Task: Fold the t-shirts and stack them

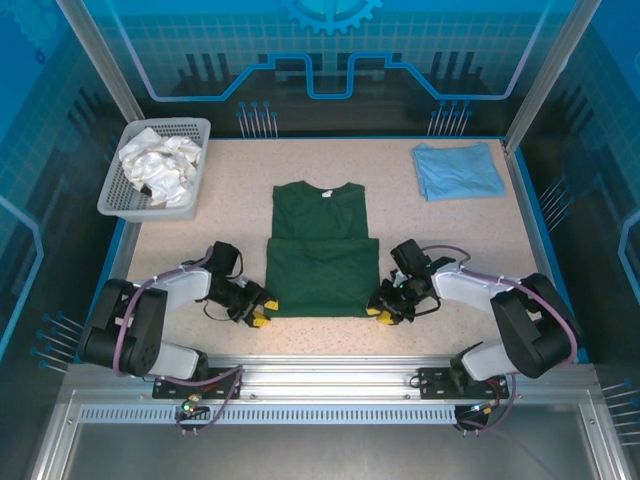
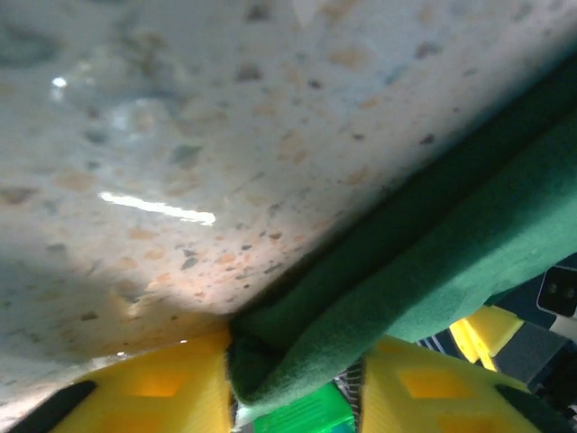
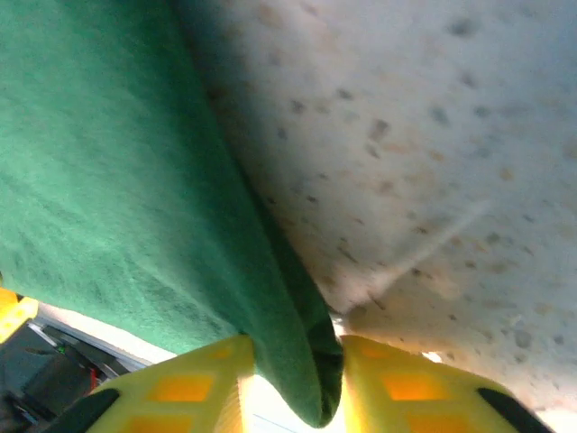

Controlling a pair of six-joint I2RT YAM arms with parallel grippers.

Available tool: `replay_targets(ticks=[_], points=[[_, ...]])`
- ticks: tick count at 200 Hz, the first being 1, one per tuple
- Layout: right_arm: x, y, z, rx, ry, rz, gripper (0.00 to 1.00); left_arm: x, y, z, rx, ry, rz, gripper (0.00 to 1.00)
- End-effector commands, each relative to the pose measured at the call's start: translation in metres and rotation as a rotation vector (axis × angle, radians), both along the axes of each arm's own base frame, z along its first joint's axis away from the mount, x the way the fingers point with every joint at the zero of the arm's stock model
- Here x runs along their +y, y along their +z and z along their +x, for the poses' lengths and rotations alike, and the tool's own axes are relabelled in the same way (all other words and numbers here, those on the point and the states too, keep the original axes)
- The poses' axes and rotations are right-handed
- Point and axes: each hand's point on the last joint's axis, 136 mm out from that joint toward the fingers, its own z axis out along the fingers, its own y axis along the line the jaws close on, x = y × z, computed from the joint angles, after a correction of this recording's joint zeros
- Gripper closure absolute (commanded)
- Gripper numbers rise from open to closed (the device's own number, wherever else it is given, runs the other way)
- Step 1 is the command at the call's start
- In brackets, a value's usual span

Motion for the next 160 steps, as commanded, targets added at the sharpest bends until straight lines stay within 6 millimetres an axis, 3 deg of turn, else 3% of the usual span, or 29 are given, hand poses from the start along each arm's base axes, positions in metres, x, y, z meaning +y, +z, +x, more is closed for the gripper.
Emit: replay_targets(ticks=[1, 26, 51, 87, 135, 160], points=[[0.005, 0.005, 0.007, -0.003, 0.021, -0.004, 0.81, 0.0, 0.0, 0.012, -0.038, -0.007, 0.018, 0.75], [-0.002, 0.001, 0.002, 0.011, 0.045, -0.055, 0.91, 0.012, 0.008, 0.013, -0.083, -0.055, 0.112, 0.87], [-0.019, -0.007, -0.011, 0.026, 0.136, -0.179, 0.97, 0.025, 0.007, 0.002, -0.079, -0.113, 0.194, 1.0], [-0.022, -0.015, -0.034, 0.028, 0.234, -0.222, 1.0, 0.021, 0.007, -0.024, -0.029, -0.167, 0.136, 1.0], [-0.014, -0.006, -0.069, -0.016, 0.337, -0.219, 1.0, 0.009, 0.047, -0.043, -0.062, -0.28, 0.094, 1.0], [-0.011, 0.008, -0.077, -0.052, 0.326, -0.181, 1.0, 0.006, 0.064, -0.056, -0.051, -0.312, 0.053, 1.0]])
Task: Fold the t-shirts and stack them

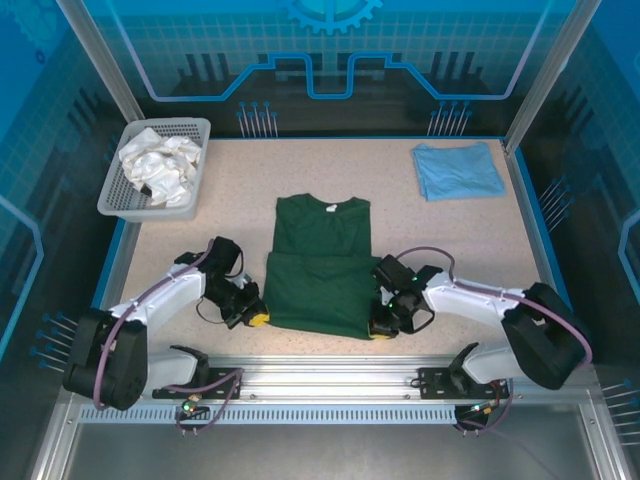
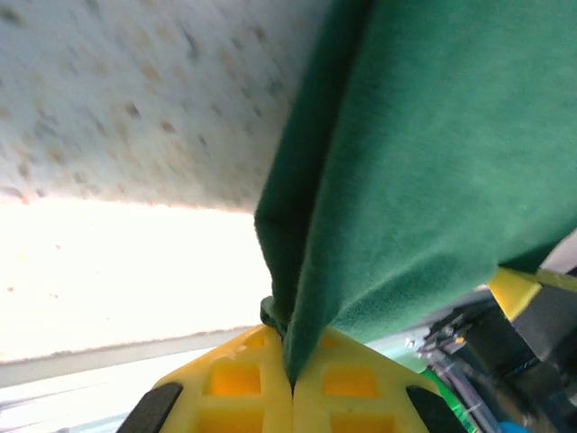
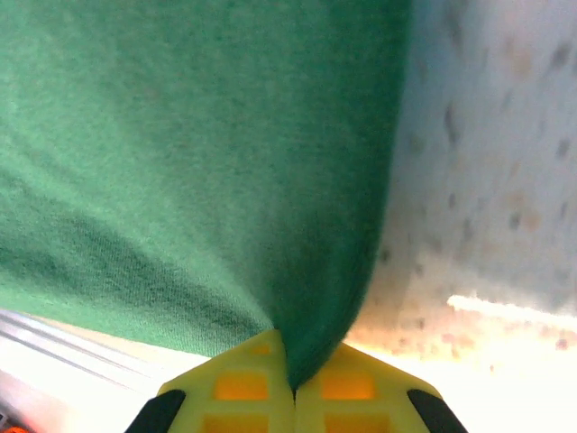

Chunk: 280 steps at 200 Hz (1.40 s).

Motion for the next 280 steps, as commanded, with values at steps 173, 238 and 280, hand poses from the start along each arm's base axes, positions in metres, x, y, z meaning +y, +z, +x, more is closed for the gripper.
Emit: replay_targets(ticks=[173, 238, 280], points=[[-0.013, 0.171, 0.196, -0.214, -0.218, 0.149, 1.0, -0.017, 0.147, 0.202, -0.406, 0.154, -0.184, 1.0], [-0.025, 0.106, 0.343, -0.024, -0.409, 0.153, 0.75, 0.017, 0.083, 0.339, -0.335, 0.308, -0.1, 0.6], [-0.065, 0.088, 0.395, -0.014, -0.573, 0.091, 0.39, 0.029, 0.074, 0.391, -0.415, 0.401, -0.042, 0.14]])
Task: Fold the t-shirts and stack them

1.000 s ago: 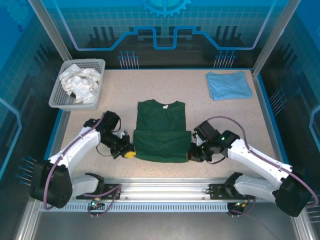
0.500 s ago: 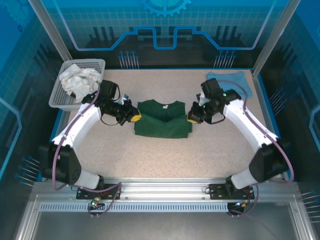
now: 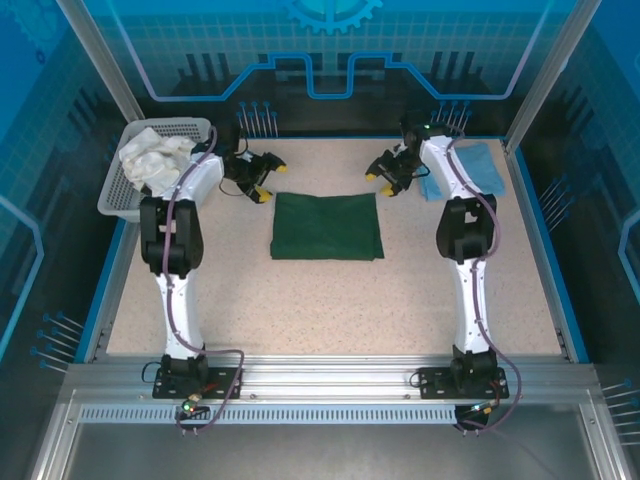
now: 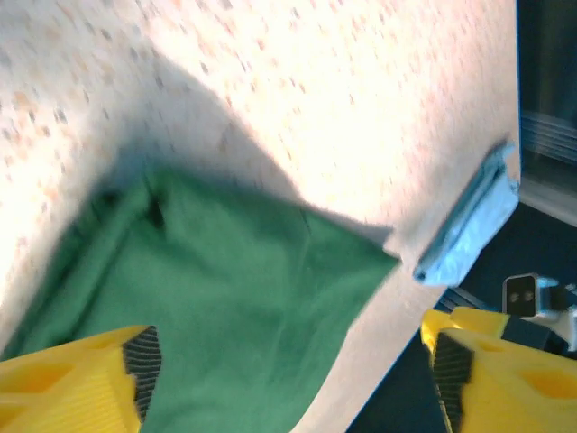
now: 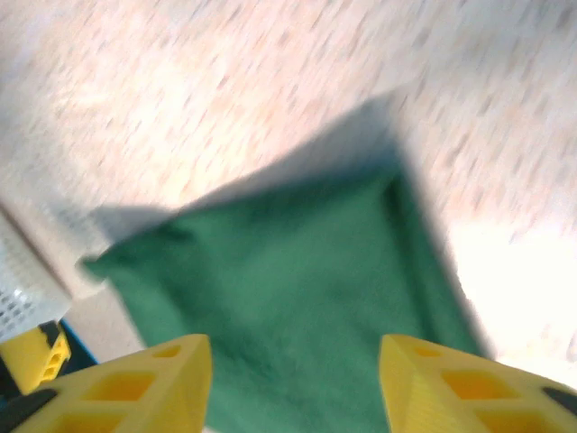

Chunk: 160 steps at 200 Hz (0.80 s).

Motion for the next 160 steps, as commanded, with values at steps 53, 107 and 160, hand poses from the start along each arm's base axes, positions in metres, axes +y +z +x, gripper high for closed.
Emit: replay_targets(ticks=[53, 107, 160], points=[[0.034, 0.065, -0.078, -0.117, 0.101, 0.005, 0.47, -0.052, 0.056, -0.069, -0.143, -0.21, 0.186, 0.4], [0.097, -0.028, -0.14, 0.009, 0.166, 0.063, 0.59, -0.106, -0.033, -0.131, -0.008, -0.389, 0.206, 0.58], [0.076, -0.104, -0.193, 0.186, 0.174, -0.054, 0.63, -0.097, -0.111, -0.175, 0.152, -0.461, 0.233, 0.58]])
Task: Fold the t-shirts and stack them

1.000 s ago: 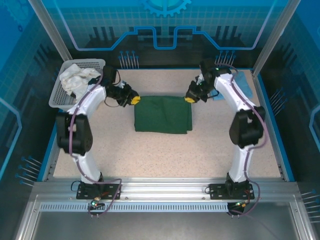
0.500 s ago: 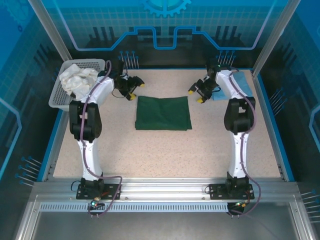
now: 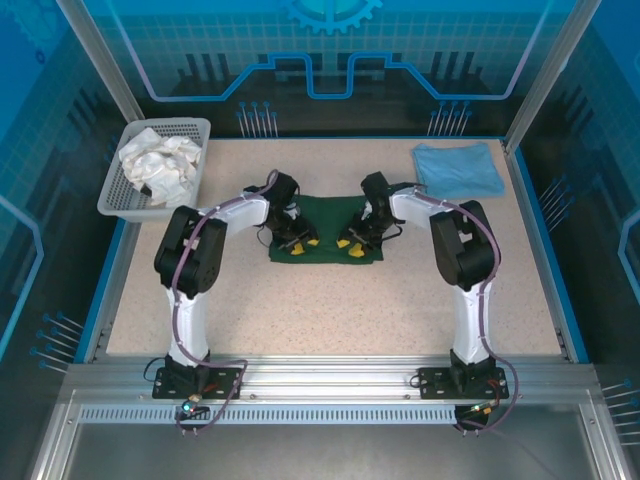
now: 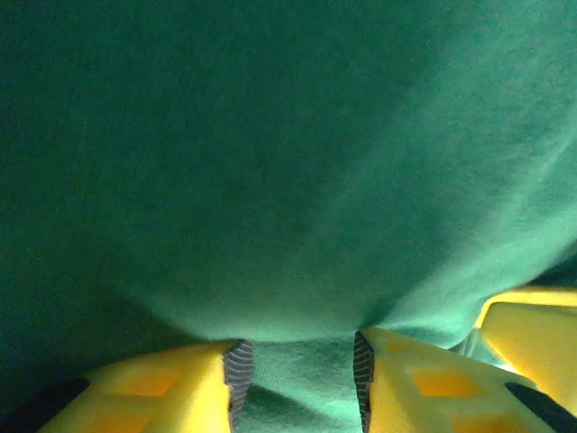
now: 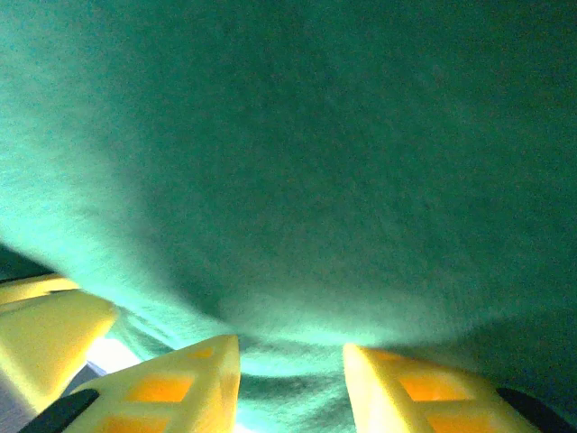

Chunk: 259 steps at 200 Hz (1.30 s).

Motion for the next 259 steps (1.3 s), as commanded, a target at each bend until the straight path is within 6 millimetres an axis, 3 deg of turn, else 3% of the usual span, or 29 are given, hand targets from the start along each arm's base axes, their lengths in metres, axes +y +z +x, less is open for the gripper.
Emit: replay_targets(ticks=[1, 33, 51, 68, 83, 99, 112, 125, 137, 146, 167, 187, 204, 223, 245, 259], points=[[-0.016, -0.039, -0.036, 0.079, -0.001, -0.101, 0.63, 0.006, -0.026, -0.028, 0.047, -0.058, 0.046, 0.58], [-0.016, -0.023, -0.085, 0.032, 0.067, -0.118, 0.62, 0.011, -0.012, -0.087, 0.113, -0.098, 0.016, 0.55], [-0.022, -0.006, -0.103, -0.03, 0.093, -0.139, 0.58, 0.019, 0.007, -0.115, 0.135, -0.086, 0.002, 0.51], [-0.025, 0.012, -0.111, -0.071, 0.097, -0.135, 0.56, 0.025, 0.029, -0.128, 0.129, -0.07, -0.003, 0.46], [-0.026, 0.034, -0.106, -0.143, 0.085, -0.127, 0.52, 0.032, 0.056, -0.117, 0.069, -0.047, 0.004, 0.35], [-0.022, 0.061, -0.087, -0.239, 0.066, -0.103, 0.5, 0.039, 0.088, -0.086, -0.025, 0.009, -0.012, 0.36], [-0.017, 0.076, -0.065, -0.282, 0.051, -0.081, 0.55, 0.035, 0.104, -0.059, -0.084, 0.023, -0.041, 0.5], [-0.013, 0.08, -0.04, -0.28, 0.036, -0.095, 0.68, 0.026, 0.111, -0.033, -0.121, 0.006, -0.058, 0.73], [-0.007, 0.074, -0.017, -0.26, 0.033, -0.092, 0.8, 0.019, 0.105, -0.012, -0.134, -0.008, -0.062, 0.89], [-0.002, 0.067, -0.001, -0.235, 0.028, -0.092, 0.87, 0.017, 0.096, 0.004, -0.153, -0.022, -0.038, 0.9], [0.006, 0.043, 0.03, -0.191, 0.011, -0.083, 0.89, 0.019, 0.069, 0.03, -0.153, -0.059, 0.019, 0.93], [0.0, 0.013, 0.048, -0.133, 0.002, -0.099, 0.9, 0.034, 0.033, 0.038, -0.102, -0.048, 0.082, 0.95], [-0.01, -0.009, 0.052, -0.079, -0.017, -0.1, 0.9, 0.053, 0.004, 0.036, -0.064, -0.008, 0.118, 0.95], [-0.023, -0.02, 0.051, -0.054, -0.034, -0.093, 0.88, 0.081, -0.017, 0.034, -0.038, 0.023, 0.205, 0.93], [-0.035, -0.021, 0.048, -0.053, -0.037, -0.089, 0.85, 0.102, -0.025, 0.035, 0.008, 0.058, 0.225, 0.87], [-0.042, -0.016, 0.047, -0.064, -0.043, -0.078, 0.82, 0.114, -0.016, 0.04, 0.01, 0.092, 0.243, 0.82]])
